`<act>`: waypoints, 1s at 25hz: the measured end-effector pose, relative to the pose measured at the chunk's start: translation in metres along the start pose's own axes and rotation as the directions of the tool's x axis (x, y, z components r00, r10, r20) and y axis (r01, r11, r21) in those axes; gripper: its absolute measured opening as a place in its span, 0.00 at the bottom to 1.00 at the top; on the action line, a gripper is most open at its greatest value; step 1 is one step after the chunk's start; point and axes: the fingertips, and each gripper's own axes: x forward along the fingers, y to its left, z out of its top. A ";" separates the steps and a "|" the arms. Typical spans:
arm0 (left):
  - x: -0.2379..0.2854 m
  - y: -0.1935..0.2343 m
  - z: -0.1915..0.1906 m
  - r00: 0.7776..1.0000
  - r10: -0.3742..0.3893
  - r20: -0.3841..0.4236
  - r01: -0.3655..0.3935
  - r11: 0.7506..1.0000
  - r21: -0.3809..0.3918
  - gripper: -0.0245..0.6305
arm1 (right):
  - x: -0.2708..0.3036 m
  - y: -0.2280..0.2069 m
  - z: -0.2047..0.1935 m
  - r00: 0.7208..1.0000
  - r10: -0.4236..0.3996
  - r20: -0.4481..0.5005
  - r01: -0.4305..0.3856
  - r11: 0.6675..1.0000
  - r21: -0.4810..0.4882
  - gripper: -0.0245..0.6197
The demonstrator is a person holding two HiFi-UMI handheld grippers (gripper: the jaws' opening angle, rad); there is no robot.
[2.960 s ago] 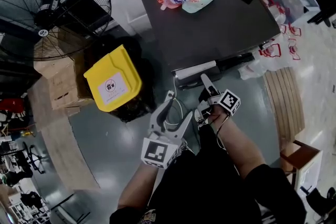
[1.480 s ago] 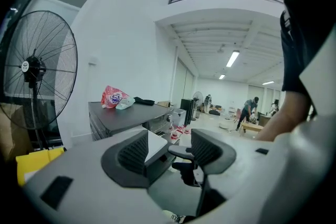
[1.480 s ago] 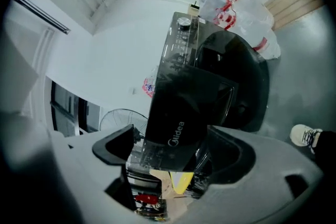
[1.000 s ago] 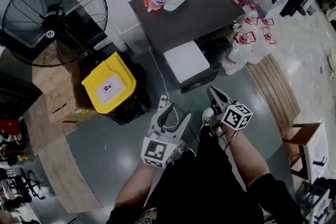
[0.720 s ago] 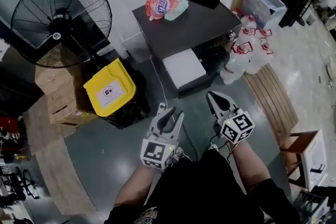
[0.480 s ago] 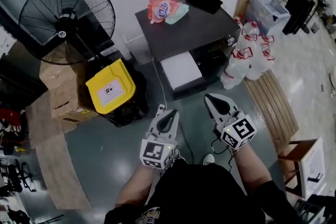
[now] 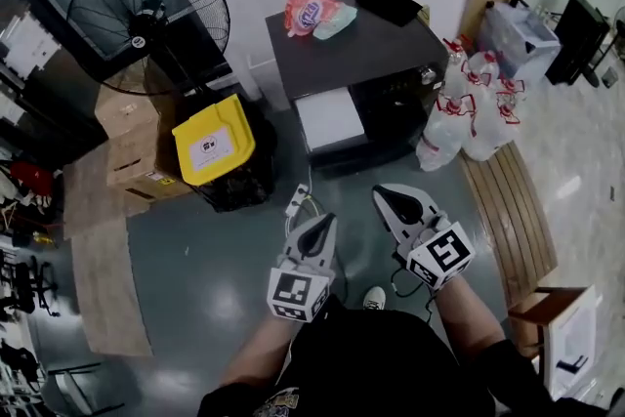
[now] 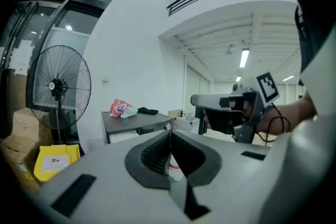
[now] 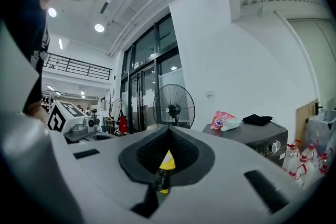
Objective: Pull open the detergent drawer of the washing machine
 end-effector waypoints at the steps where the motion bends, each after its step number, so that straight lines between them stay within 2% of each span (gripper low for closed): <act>1: -0.003 -0.006 -0.002 1.000 0.009 -0.002 -0.009 1.000 0.000 0.05 | -0.005 0.002 -0.003 1.000 0.009 -0.005 -0.009 1.000 0.001 0.05; 12: -0.014 -0.029 -0.011 0.999 0.050 -0.001 -0.050 0.999 -0.009 0.05 | -0.026 0.018 -0.018 0.998 0.058 -0.039 -0.057 0.998 0.021 0.05; 25: -0.003 -0.017 -0.010 0.997 0.072 0.000 -0.071 0.997 -0.022 0.05 | -0.017 0.012 -0.029 0.995 0.075 -0.061 -0.073 0.996 0.041 0.05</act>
